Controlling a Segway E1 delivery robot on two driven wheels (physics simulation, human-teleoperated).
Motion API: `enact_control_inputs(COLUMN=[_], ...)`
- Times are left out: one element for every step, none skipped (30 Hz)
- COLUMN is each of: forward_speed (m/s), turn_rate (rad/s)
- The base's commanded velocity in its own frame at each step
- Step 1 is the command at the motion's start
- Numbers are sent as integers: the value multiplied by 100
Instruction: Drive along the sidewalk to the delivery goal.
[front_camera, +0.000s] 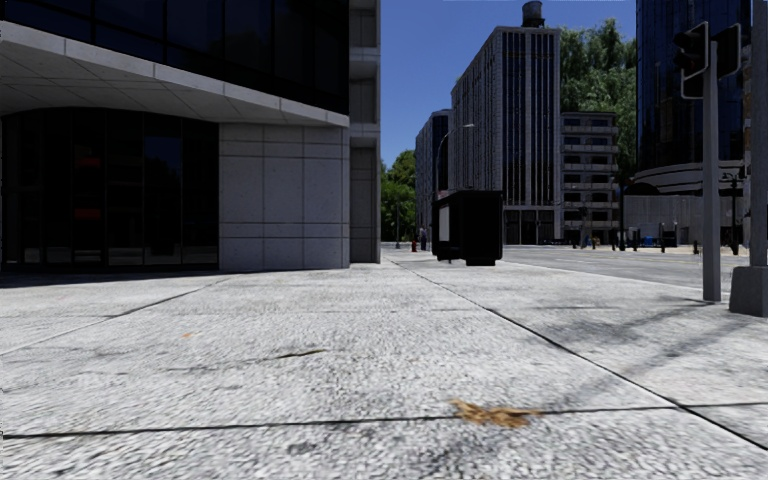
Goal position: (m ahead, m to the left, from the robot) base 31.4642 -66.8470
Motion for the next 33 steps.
enact_control_inputs(forward_speed=[136,136,136,137,200,200,200,200,200,200,200,200,200,200,200,200,200,200,200,200,200,200,200,200,200,200,200,200,200,200,200,200,200], turn_rate=[0,0,0,0,0,0,0,0,0,0,0,0,0,0,0,0,0,0,0,0,0,0,0,0,0,0,0,0,0,0,0,0,0])
